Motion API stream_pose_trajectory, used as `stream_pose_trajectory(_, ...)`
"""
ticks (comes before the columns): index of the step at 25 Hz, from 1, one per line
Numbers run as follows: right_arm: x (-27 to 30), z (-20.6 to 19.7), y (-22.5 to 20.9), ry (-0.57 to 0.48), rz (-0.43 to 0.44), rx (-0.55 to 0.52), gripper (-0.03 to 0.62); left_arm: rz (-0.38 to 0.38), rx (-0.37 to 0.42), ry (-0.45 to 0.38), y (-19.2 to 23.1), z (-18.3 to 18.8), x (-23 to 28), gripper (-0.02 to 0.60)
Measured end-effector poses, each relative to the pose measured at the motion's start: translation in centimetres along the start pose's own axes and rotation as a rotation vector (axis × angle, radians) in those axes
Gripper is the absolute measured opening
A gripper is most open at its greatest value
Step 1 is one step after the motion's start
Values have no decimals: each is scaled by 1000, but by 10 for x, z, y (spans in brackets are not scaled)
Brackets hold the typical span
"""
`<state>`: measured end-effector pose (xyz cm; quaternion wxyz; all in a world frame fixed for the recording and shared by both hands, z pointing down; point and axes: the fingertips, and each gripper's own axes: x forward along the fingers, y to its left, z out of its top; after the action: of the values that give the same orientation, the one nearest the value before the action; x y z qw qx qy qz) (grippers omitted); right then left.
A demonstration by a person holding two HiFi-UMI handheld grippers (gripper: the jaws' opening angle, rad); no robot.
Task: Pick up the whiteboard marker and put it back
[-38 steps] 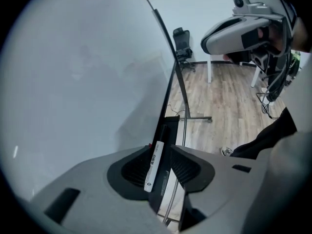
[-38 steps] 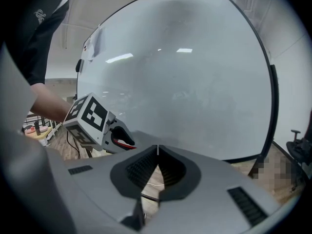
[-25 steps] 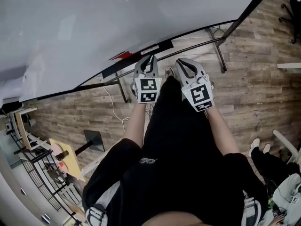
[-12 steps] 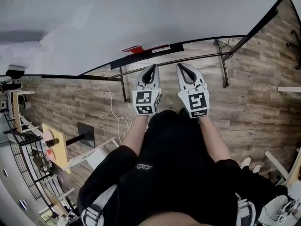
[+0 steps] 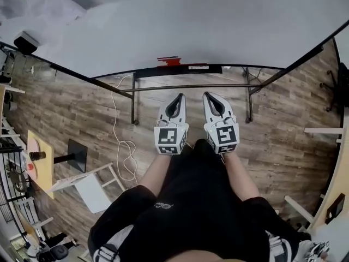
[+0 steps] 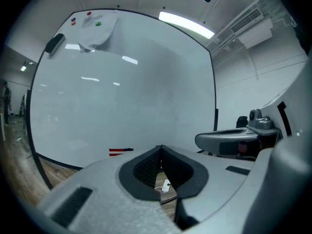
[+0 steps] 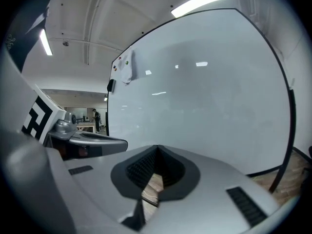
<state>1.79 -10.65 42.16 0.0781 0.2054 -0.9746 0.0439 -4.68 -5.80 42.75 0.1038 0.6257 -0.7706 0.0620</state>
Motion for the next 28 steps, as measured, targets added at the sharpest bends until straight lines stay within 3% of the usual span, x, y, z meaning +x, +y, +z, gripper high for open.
stream_pose_trajectory(4,-16,3,16,9,-11,-28,3,1,87,-45,-10,7,-27,7)
stream_pose_trajectory(8,-38,18,18,-32,-42,-32,3,-15,46,-79,-15,17,-44,6)
stream_pose_trajectory(14,-69,41,21,-79,-7,-79,3,38,-20,-132,-24,36,-70,6)
stream_pose_trajectory(22,-114,61,-1,-133,26,-90,3,83,-3,-182,-81,55,-82,8)
stream_pose_trajectory(28,-147,59,-20,-115,85,-63,3,100,3,-192,-122,56,-85,7)
